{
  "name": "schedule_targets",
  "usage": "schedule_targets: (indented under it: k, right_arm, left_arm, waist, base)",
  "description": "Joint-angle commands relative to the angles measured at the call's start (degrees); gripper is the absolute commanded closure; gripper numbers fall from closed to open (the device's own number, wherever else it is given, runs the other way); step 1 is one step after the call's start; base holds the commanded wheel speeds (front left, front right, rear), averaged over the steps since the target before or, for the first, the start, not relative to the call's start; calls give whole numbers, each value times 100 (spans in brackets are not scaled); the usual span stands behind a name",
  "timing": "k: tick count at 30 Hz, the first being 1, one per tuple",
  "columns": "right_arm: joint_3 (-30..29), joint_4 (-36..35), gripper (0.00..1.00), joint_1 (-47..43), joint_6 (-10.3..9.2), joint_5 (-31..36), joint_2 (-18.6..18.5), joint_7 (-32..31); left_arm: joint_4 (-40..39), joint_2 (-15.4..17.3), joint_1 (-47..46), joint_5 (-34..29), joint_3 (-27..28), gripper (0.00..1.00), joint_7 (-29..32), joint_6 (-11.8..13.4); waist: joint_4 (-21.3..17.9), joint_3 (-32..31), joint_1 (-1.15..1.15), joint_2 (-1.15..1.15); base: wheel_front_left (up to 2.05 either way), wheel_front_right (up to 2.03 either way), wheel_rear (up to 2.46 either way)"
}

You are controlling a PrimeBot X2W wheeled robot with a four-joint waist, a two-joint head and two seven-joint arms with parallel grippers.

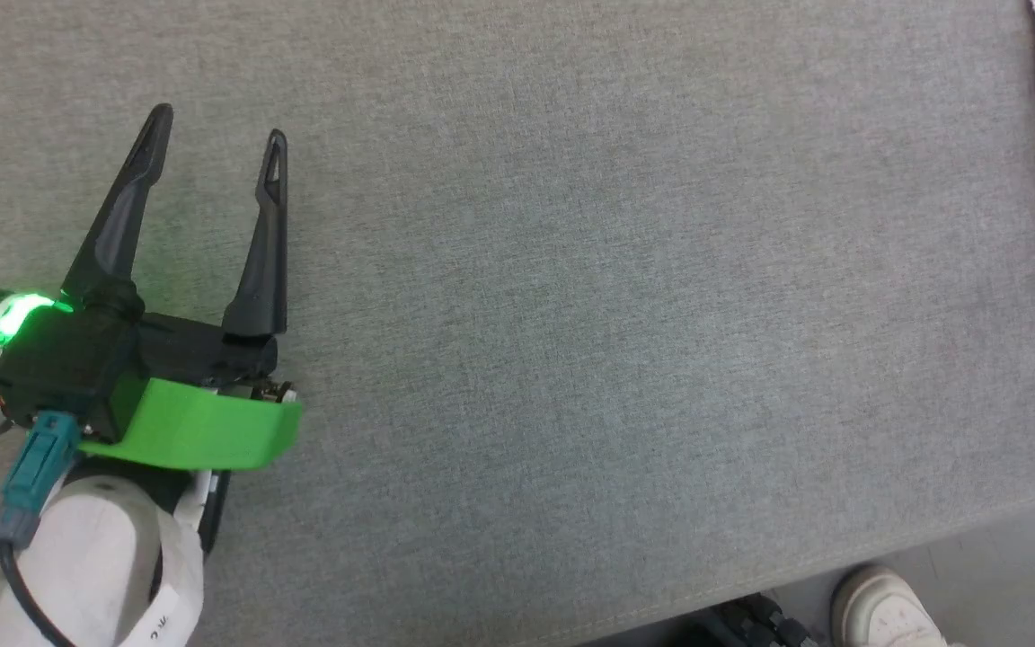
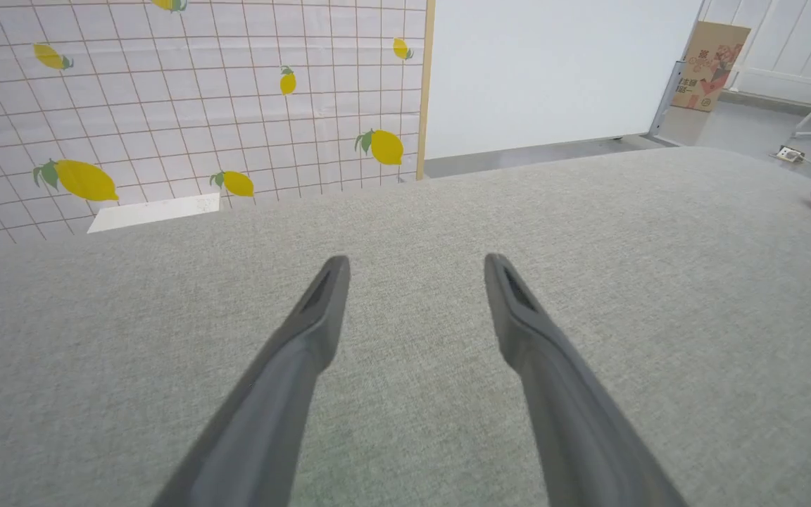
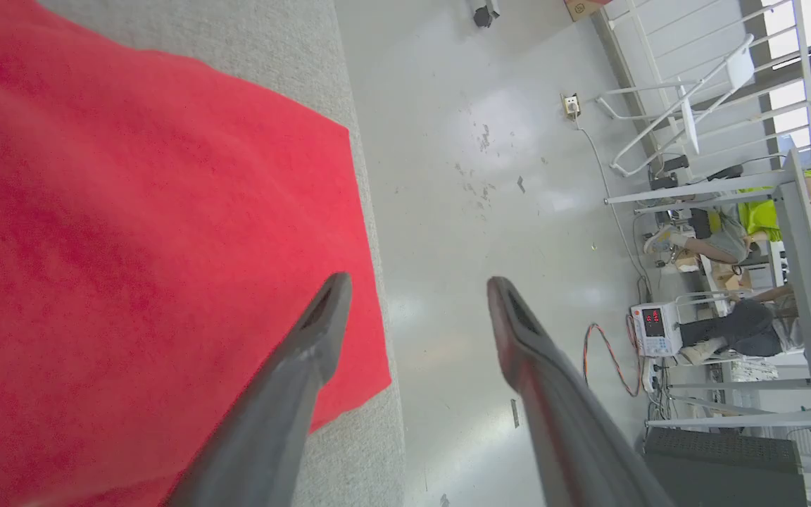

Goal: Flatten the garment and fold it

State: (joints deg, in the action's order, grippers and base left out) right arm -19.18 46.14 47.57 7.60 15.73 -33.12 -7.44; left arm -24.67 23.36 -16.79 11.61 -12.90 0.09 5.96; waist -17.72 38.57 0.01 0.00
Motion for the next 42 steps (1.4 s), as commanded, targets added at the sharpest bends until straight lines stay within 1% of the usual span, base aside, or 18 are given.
schedule_targets:
  k: [1,4,6,9,12,17,19,21,24,28,32,36,40,42]
  right_arm:
    - [-34,77,0,109,-11,72,32,85]
    - [-55,213,0,89,-11,145,18,205]
    - [-43,270,0,56,-11,177,-5,296]
    - [69,326,0,-54,-11,183,11,474]
    - [131,317,0,-220,-11,98,139,643]
    - [-63,34,0,-534,-11,-228,456,1023]
    - [-175,-208,0,-671,-11,-396,667,1195]
    - [-298,-559,0,-820,-11,-543,956,1332]
    - [-372,-1239,0,-1165,-11,-745,1404,1401]
    - [-346,-2223,0,-1663,-11,-1049,1888,1280]
    - [-117,-3155,0,-2138,-11,-1182,2319,1011]
    - [63,-3888,0,-2613,-11,-1271,2685,860]
    - [148,-4400,0,-3151,-11,-1316,2929,907]
    - [192,-4547,0,-3414,-11,-1287,2987,982]
  left_arm:
    - [30,-76,-60,28,32,0,-137,51]
    - [195,-239,13,168,73,0,-358,134]
    - [349,-290,68,202,48,0,-439,147]
    - [582,-406,121,225,27,0,-644,205]
    - [826,-569,206,314,13,0,-937,250]
    - [1129,-753,430,490,-12,0,-1225,242]
    - [1217,-790,552,566,20,0,-1300,236]
    - [1293,-818,693,650,53,0,-1355,214]
    - [1381,-875,915,744,109,0,-1416,214]
    - [1425,-939,1114,813,154,0,-1461,201]
    - [1435,-941,1254,812,158,0,-1482,153]
    - [1505,-987,1413,820,164,0,-1493,153]
    - [1597,-1025,1576,727,155,0,-1501,194]
    - [1661,-1054,1648,694,151,0,-1504,196]
  waist:
    - [69,-131,-1,0]
    - [157,-329,-1,0]
    - [232,-466,-1,0]
    - [371,-708,-1,0]
    - [530,-1008,-1,0]
    - [803,-1532,-1,0]
    - [910,-1754,-1,0]
    - [1005,-1964,-1,0]
    - [1146,-2263,-1,0]
    - [1312,-2567,-1,0]
    - [1400,-2806,-1,0]
    - [1458,-3048,-1,0]
    - [1490,-3238,-1,0]
    - [1495,-3322,-1,0]
  base:
    - [0,0,0]
    - [0,0,0]
    - [0,0,0]
    - [0,0,0]
    - [0,0,0]
    - [0,0,0]
    - [0,0,0]
    - [0,0,0]
    - [0,0,0]
    - [0,0,0]
    - [0,0,0]
    - [0,0,0]
    - [0,0,0]
    - [0,0,0]
